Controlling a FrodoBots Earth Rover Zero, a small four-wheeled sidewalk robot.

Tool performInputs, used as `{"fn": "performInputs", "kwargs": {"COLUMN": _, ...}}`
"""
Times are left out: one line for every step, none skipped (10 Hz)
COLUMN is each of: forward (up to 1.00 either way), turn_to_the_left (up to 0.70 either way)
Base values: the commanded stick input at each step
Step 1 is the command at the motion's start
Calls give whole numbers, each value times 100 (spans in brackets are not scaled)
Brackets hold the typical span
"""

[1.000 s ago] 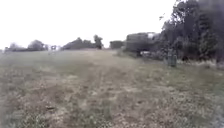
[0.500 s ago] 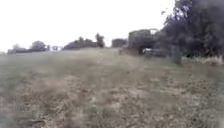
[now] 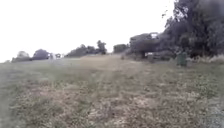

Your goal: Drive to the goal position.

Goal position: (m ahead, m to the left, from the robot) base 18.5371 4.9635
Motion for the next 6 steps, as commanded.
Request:
{"fn": "performInputs", "kwargs": {"forward": 70, "turn_to_the_left": 0}}
{"fn": "performInputs", "kwargs": {"forward": 70, "turn_to_the_left": 0}}
{"fn": "performInputs", "kwargs": {"forward": 70, "turn_to_the_left": -8}}
{"fn": "performInputs", "kwargs": {"forward": 70, "turn_to_the_left": -10}}
{"fn": "performInputs", "kwargs": {"forward": 70, "turn_to_the_left": -13}}
{"fn": "performInputs", "kwargs": {"forward": 70, "turn_to_the_left": -15}}
